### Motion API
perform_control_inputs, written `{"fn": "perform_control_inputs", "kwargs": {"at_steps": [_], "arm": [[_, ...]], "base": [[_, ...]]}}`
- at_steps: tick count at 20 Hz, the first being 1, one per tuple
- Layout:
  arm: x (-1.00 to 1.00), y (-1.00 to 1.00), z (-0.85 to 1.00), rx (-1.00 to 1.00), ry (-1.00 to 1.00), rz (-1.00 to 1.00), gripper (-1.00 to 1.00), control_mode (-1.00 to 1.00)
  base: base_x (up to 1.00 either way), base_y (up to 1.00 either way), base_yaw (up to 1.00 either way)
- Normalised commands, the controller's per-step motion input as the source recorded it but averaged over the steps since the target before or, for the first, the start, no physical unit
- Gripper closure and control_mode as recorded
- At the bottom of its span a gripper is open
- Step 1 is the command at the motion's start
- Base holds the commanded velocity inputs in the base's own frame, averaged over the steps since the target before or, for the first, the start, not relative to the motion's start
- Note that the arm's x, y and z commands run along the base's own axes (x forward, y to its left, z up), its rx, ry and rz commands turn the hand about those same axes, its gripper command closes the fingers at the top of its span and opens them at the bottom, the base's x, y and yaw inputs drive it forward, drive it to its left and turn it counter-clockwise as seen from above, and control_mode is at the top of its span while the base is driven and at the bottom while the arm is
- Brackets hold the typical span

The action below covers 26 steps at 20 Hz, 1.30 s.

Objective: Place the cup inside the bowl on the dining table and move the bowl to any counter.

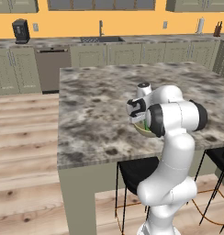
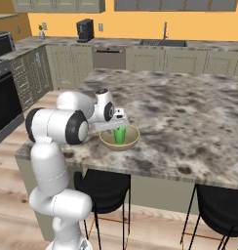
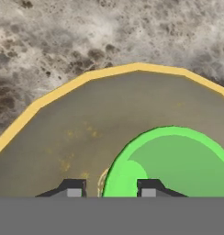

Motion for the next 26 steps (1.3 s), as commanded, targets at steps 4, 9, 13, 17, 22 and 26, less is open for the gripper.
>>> {"fn": "perform_control_inputs", "kwargs": {"at_steps": [4, 9, 13, 17, 22, 26], "arm": [[-0.08, 0.0, 0.15, 0.0, 0.0, -0.01, -1.0, -1.0], [-0.05, 0.0, 0.42, 0.0, 0.0, 0.0, -1.0, -1.0], [0.03, -0.03, 0.48, -0.01, 0.07, -0.06, -1.0, -1.0], [0.02, -0.18, 0.27, 0.0, 0.1, -0.19, -1.0, -1.0], [0.0, -0.24, 0.21, 0.06, 0.08, -0.28, -1.0, -1.0], [-0.03, -0.26, 0.04, 0.08, 0.12, -0.34, -1.0, -1.0]], "base": [[0.0, 0.0, 0.0], [0.0, 0.0, 0.0], [0.0, 0.0, 0.0], [0.0, 0.0, 0.0], [0.0, 0.0, 0.0], [0.0, 0.0, 0.0]]}}
